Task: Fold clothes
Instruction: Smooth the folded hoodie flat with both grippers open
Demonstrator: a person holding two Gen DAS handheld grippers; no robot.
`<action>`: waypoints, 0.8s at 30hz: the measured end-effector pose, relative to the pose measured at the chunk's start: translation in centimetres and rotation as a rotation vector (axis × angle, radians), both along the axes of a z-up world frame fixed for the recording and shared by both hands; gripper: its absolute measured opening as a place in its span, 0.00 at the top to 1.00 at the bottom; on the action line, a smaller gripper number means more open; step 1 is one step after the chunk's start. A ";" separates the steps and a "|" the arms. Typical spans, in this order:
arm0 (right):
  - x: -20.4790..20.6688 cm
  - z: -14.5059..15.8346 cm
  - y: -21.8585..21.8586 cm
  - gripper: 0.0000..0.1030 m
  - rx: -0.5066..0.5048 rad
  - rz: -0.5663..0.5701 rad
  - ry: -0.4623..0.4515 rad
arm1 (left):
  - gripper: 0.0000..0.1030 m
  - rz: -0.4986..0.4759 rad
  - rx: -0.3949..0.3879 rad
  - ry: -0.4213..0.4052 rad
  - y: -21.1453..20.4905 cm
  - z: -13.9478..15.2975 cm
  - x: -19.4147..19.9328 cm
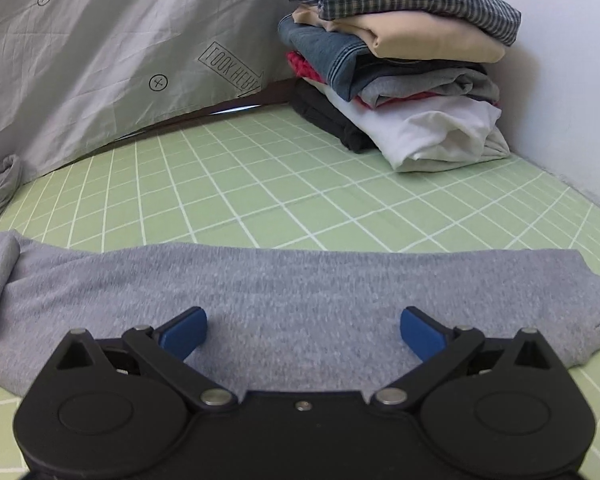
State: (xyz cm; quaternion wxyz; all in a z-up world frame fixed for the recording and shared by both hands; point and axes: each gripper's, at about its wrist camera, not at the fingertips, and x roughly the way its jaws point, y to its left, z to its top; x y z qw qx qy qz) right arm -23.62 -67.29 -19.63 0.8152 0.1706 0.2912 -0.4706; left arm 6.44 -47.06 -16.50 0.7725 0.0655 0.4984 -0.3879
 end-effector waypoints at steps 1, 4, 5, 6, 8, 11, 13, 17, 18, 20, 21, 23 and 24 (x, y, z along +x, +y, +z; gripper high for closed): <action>0.0 0.0 -0.1 0.00 0.000 0.001 0.000 | 0.65 -0.002 0.007 0.000 -0.3 -0.3 0.0; 0.1 0.1 -0.2 0.00 -0.002 -0.002 0.000 | 0.65 -0.016 0.017 -0.020 -1.2 -0.7 -0.1; 0.1 0.1 -0.2 0.00 -0.003 -0.003 0.000 | 0.67 -0.023 0.018 -0.027 -1.4 -0.7 -0.1; 0.2 0.1 -0.2 0.00 -0.003 -0.003 0.001 | 0.72 -0.030 0.018 -0.033 -1.5 -0.7 -0.1; 0.2 0.0 -0.2 0.00 -0.004 -0.003 0.001 | 0.93 -0.030 0.009 -0.036 -1.3 -0.6 -0.2; 0.2 0.0 -0.1 0.00 -0.004 -0.004 0.002 | 0.95 -0.020 -0.014 -0.034 -0.8 -0.3 -0.2; 0.2 0.0 -0.1 0.00 -0.004 -0.004 0.002 | 0.95 -0.019 -0.022 -0.048 -0.2 0.4 -0.3; 0.2 0.0 0.0 0.00 -0.004 -0.007 0.002 | 0.95 0.023 -0.046 -0.065 2.0 2.2 0.0; 0.2 0.0 0.0 0.00 -0.004 -0.008 0.002 | 0.95 0.037 -0.045 -0.074 2.8 2.7 0.3; 0.2 0.0 0.1 0.00 -0.004 -0.010 0.002 | 0.95 0.060 -0.039 -0.097 4.7 3.6 1.0; 0.2 0.0 0.1 0.00 -0.004 -0.011 0.002 | 0.95 0.071 -0.035 -0.109 5.7 4.0 1.4; 0.2 0.0 0.1 0.00 -0.004 -0.012 0.002 | 0.95 0.093 -0.016 -0.135 7.9 4.7 2.6; 0.2 0.0 0.1 0.00 -0.004 -0.013 0.002 | 0.95 0.107 -0.001 -0.154 8.9 5.0 3.3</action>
